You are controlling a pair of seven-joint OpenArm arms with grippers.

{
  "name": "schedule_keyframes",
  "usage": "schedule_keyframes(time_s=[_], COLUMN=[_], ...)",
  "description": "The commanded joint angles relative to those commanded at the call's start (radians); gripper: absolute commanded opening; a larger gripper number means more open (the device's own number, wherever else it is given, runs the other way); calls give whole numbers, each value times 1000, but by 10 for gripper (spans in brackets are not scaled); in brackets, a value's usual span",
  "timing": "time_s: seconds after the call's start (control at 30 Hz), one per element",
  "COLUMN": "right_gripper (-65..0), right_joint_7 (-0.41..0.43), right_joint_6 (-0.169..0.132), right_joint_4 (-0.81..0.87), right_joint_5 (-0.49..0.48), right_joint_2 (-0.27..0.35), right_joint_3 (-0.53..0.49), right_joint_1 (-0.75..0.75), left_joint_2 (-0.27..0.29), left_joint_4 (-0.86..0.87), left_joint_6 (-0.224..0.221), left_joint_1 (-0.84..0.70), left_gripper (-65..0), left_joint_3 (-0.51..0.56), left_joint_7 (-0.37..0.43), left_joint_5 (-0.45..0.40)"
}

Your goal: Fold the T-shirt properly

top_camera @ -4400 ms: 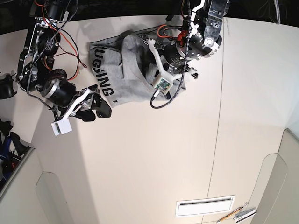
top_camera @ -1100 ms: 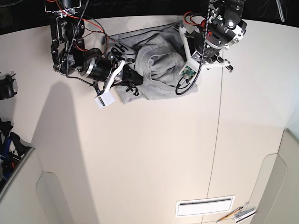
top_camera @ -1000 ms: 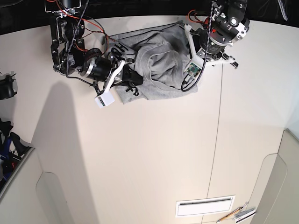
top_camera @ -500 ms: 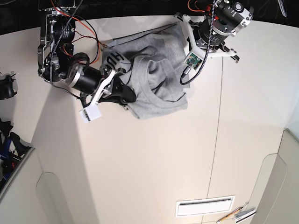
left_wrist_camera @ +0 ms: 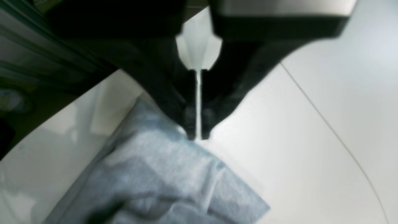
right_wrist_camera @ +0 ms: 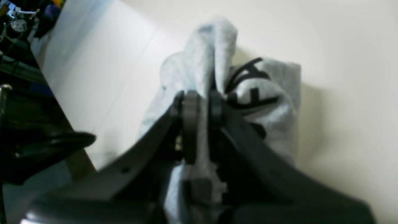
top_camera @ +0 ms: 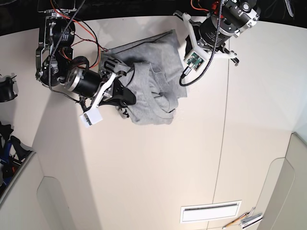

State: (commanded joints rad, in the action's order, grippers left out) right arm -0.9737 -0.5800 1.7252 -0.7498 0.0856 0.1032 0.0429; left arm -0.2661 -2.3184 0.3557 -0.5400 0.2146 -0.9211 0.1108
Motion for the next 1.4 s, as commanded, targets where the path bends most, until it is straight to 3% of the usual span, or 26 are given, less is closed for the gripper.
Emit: schedule_keyframes(time_s=[0.07, 0.13, 0.47, 1.23, 1.3, 1.33, 1.4], right_gripper=[-418, -350, -350, -350, -350, -351, -350], right_joint_7=[1, 0, -42, -64, -64, -64, -64], right_joint_6=[0, 0, -1, -1, -1, -1, -1], right_joint_4=[0, 0, 1, 1, 1, 1, 1], right_joint_5=[2, 2, -89, -89, -89, -89, -89], right_joint_2=[0, 0, 0, 0, 0, 0, 0], right_joint_3=[0, 1, 173, 173, 173, 173, 173], right_joint_1=[21, 36, 35, 35, 35, 35, 35], left_joint_2=[0, 1, 106, 145, 164, 177, 195], left_joint_4=[7, 31, 396, 476, 492, 497, 499], left_joint_6=[0, 0, -4, -3, 24, 34, 34], left_joint_1=[34, 77, 317, 360, 360, 360, 360], left_gripper=[-390, -369, -369, -371, -371, -389, -504], left_joint_3=[0, 0, 0, 2, 2, 2, 2], left_joint_7=[38, 89, 135, 198, 200, 200, 200], left_joint_5=[25, 56, 63, 80, 83, 84, 81])
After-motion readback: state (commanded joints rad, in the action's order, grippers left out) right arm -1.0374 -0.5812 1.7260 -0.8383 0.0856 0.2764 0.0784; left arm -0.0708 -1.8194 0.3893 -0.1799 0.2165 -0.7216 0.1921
